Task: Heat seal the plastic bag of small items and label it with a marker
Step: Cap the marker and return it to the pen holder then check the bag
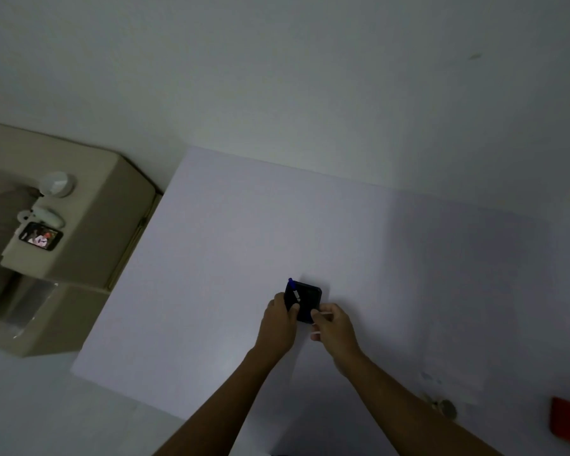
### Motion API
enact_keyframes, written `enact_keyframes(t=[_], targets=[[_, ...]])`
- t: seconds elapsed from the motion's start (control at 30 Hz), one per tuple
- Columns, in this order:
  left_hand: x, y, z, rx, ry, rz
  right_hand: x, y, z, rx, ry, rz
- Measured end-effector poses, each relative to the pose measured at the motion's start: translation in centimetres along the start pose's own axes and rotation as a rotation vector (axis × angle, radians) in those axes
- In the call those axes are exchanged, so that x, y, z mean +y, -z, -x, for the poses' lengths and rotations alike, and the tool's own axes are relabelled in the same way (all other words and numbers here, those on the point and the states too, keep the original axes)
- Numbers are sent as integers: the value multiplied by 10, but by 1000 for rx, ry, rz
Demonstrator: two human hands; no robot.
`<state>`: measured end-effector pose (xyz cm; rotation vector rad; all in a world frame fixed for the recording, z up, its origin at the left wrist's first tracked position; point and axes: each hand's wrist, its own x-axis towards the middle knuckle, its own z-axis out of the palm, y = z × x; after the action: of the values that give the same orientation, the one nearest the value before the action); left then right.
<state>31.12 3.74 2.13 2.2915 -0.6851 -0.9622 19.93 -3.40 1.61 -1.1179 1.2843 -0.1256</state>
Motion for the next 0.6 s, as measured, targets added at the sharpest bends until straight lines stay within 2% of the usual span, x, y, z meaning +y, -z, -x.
enact_keyframes(t=[0.17,0.33,0.6], targets=[[17,5,-23,13,-113,62,-21,0,-24,51,11,-47],[44,11,-57,11,-154,44,-51,2,-51,102,34,-65],[82,17,-102,-27,-40,-5,-80,4,-92,174,116,38]])
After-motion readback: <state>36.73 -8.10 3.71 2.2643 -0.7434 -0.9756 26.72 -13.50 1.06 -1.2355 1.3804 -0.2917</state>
